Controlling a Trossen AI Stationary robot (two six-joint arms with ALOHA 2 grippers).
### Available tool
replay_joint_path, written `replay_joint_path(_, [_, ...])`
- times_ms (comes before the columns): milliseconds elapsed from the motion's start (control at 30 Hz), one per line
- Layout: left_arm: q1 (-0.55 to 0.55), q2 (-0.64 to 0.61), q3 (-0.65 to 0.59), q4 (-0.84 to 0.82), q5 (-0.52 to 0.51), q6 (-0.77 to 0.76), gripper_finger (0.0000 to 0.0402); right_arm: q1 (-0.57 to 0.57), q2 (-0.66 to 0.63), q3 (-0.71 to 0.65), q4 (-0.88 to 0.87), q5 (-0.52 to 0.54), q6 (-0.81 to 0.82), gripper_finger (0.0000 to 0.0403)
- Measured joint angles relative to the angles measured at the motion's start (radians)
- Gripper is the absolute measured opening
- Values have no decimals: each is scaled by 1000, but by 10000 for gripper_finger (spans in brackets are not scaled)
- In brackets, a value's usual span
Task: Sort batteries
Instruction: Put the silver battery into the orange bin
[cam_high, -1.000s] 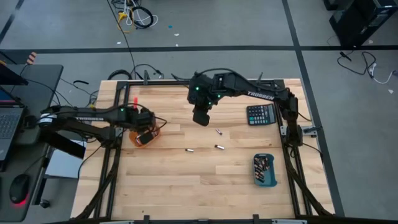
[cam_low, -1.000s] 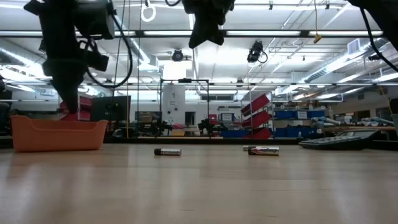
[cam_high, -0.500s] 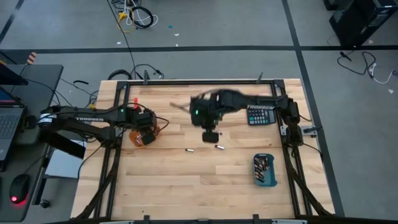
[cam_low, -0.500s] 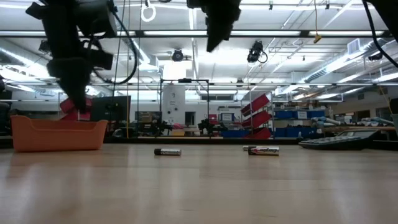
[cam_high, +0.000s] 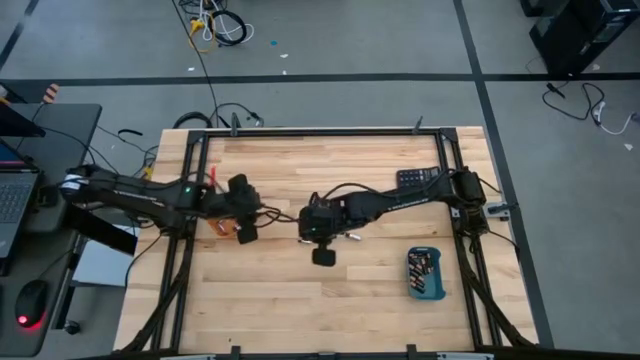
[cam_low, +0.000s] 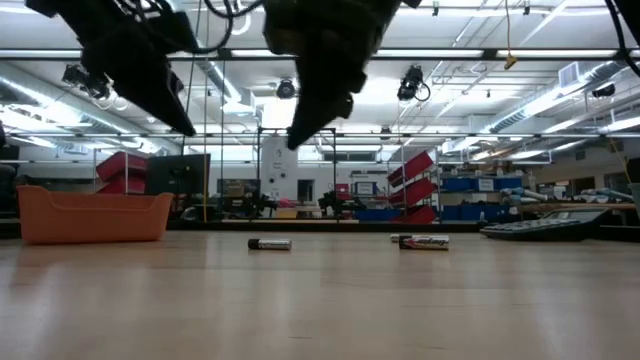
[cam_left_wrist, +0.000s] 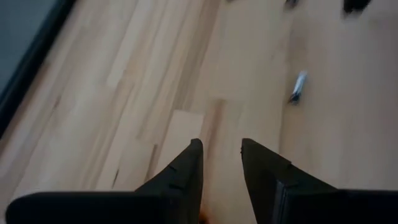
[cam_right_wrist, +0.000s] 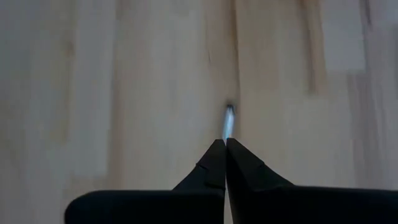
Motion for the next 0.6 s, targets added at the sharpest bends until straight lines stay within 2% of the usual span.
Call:
replay_joint_path(200, [-187, -93, 0, 0, -115, -84, 102, 23, -1, -18, 208, 0, 35, 1])
replay_joint_path(400, [-356, -117, 0, 4, -237, -160, 95, 24, -1, -18, 387, 0, 28, 1])
replay_joint_path(533, [-467, -115, 0, 1, -305, -237, 94, 24, -1, -17, 338, 8, 43, 6])
replay_joint_path(600, [-519, -116, 0, 0, -343, -279, 94, 28, -1, -17, 272, 57, 41, 15])
